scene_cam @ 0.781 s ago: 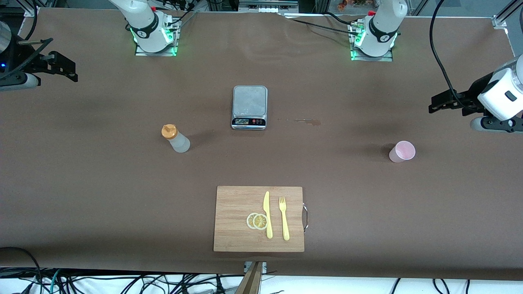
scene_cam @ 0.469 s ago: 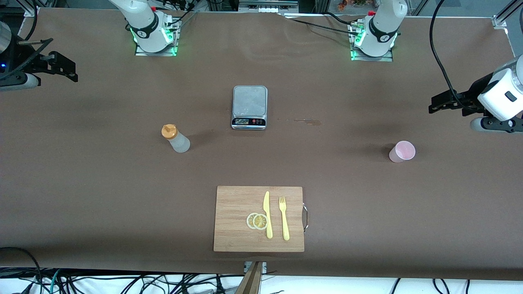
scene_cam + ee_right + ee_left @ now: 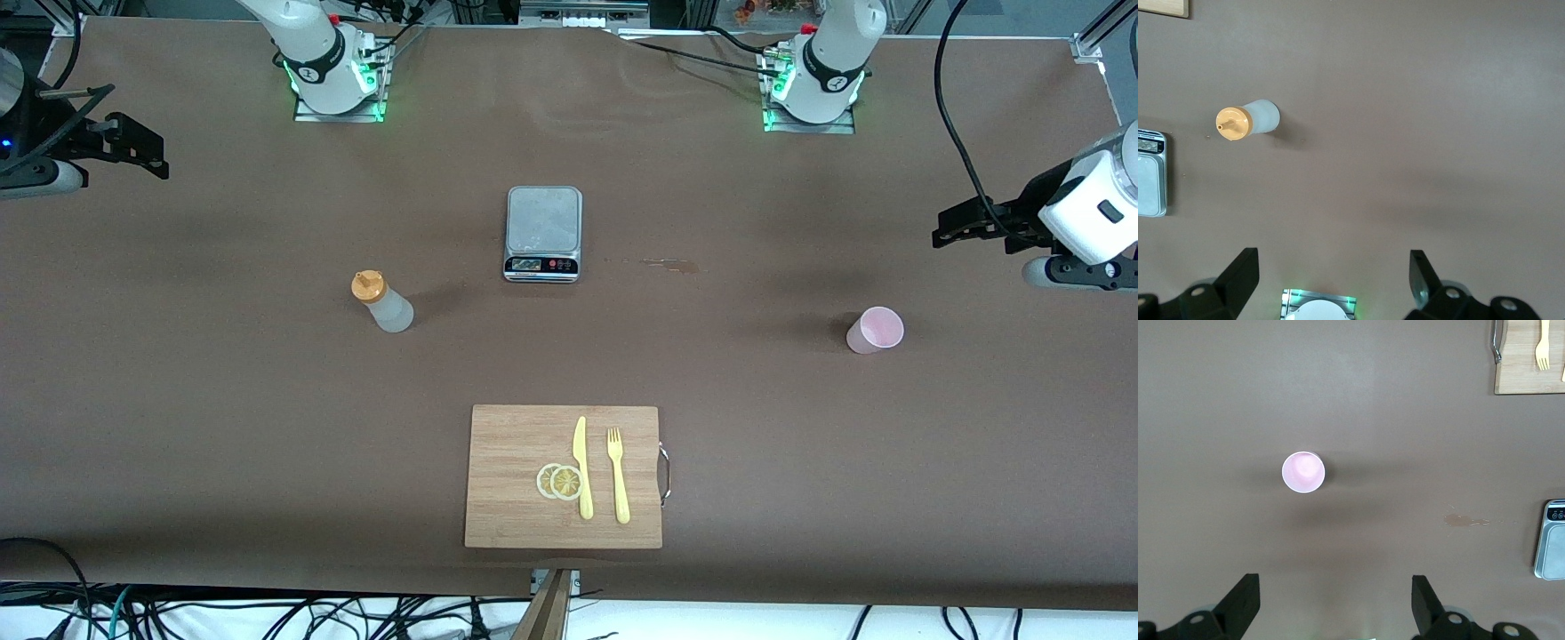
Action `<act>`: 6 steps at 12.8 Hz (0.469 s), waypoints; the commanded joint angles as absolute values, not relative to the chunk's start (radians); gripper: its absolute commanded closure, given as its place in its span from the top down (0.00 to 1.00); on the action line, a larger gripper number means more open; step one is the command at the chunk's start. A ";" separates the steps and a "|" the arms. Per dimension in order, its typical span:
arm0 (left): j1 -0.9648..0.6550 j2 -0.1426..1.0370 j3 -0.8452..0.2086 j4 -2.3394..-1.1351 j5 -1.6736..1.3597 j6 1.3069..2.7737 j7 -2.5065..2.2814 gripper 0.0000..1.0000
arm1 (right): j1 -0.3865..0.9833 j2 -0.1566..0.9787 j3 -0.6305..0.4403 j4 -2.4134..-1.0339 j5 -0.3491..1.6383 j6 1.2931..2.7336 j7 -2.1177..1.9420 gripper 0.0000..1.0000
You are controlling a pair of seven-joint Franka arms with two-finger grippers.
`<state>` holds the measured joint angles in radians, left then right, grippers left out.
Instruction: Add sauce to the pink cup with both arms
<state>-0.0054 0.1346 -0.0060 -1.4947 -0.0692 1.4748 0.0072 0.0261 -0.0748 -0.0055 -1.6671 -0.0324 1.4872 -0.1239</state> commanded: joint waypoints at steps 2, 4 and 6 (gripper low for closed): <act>-0.009 0.155 -0.009 -1.453 -0.048 1.454 0.000 1.00 | 0.021 -0.064 -0.008 -1.649 -0.025 1.482 -0.126 1.00; -0.009 0.156 -0.011 -1.451 -0.048 1.454 -0.002 1.00 | 0.021 -0.064 -0.008 -1.649 -0.025 1.482 -0.126 1.00; -0.009 0.156 -0.011 -1.451 -0.048 1.454 -0.002 1.00 | 0.021 -0.064 -0.008 -1.648 -0.025 1.482 -0.126 1.00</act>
